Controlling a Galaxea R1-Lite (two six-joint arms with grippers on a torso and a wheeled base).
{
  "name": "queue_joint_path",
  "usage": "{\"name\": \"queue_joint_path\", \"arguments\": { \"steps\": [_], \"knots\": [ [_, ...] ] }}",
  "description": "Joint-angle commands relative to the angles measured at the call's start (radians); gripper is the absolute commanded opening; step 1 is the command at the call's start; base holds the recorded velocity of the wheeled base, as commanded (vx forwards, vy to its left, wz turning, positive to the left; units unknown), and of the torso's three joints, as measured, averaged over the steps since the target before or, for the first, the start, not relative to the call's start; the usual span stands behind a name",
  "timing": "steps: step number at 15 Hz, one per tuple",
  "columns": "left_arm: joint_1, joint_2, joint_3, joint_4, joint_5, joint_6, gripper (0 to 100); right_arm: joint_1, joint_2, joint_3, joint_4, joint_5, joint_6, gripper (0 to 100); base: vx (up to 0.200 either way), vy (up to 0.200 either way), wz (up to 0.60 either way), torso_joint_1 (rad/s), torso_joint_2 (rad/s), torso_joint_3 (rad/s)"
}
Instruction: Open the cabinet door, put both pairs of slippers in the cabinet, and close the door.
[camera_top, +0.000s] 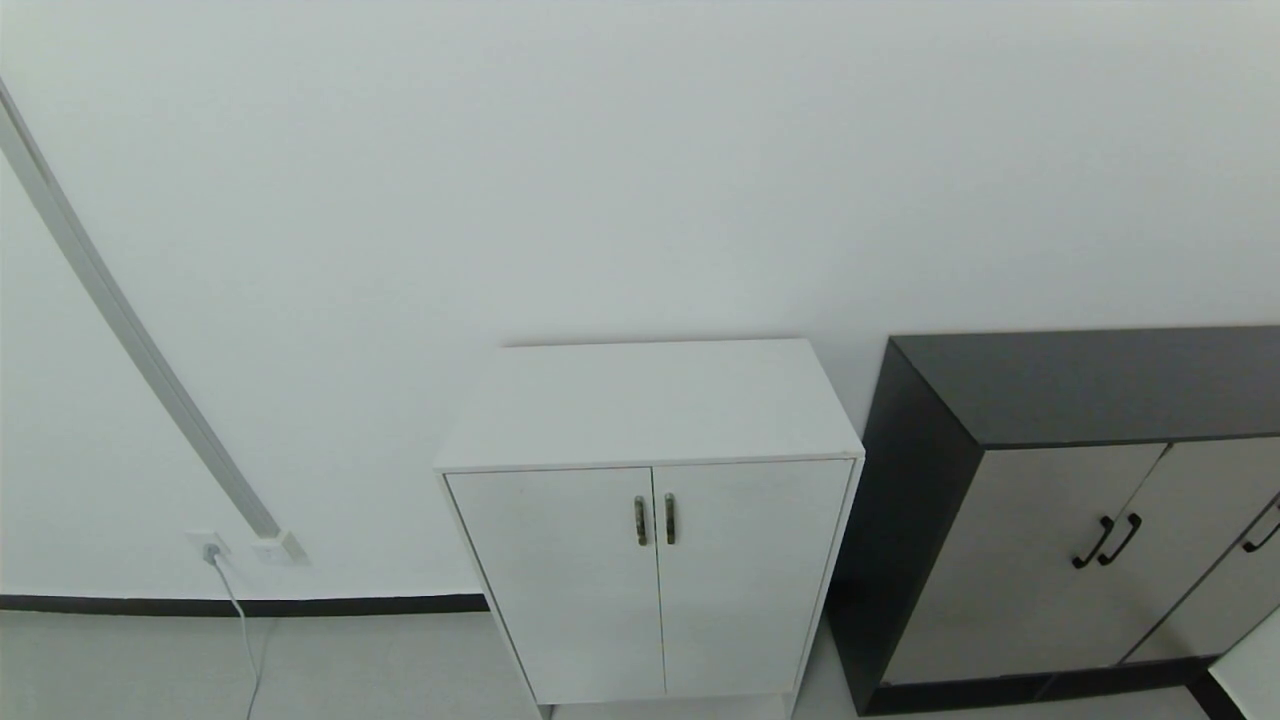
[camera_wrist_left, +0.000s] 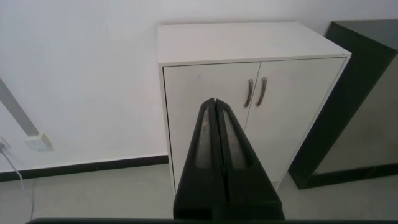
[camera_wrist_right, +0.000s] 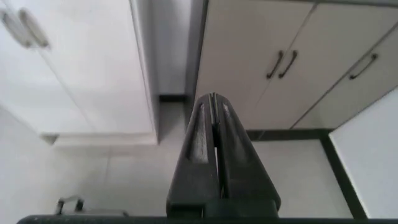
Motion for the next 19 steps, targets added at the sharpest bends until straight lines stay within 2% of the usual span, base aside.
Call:
{"name": "queue_joint_path", "arguments": {
  "steps": [1, 5, 11, 15, 19],
  "knots": [
    [0.000, 0.000, 0.000, 0.000, 0.000, 0.000, 0, -0.022, -0.115, 0.002, 0.000, 0.007, 0.009, 0, 0.000, 0.000, 0.00, 0.000, 0.00, 0.000],
    [-0.001, 0.000, 0.000, 0.000, 0.000, 0.000, 0, 0.070, -0.249, 0.002, 0.000, 0.009, 0.067, 0, 0.000, 0.000, 0.00, 0.000, 0.00, 0.000],
    [-0.001, 0.000, -0.001, 0.000, 0.000, 0.000, 0, 0.072, -0.264, 0.021, -0.011, -0.013, 0.196, 0, 0.000, 0.000, 0.00, 0.000, 0.00, 0.000],
    [0.000, 0.000, 0.000, 0.000, -0.001, 0.006, 0, 0.072, -0.264, 0.021, -0.012, -0.063, 0.205, 0, 0.000, 0.000, 0.00, 0.000, 0.00, 0.000],
    [0.000, 0.000, -0.001, 0.000, -0.001, 0.006, 0, 0.072, -0.264, 0.021, -0.012, -0.053, 0.197, 0, 0.000, 0.000, 0.00, 0.000, 0.00, 0.000]
  ]
}}
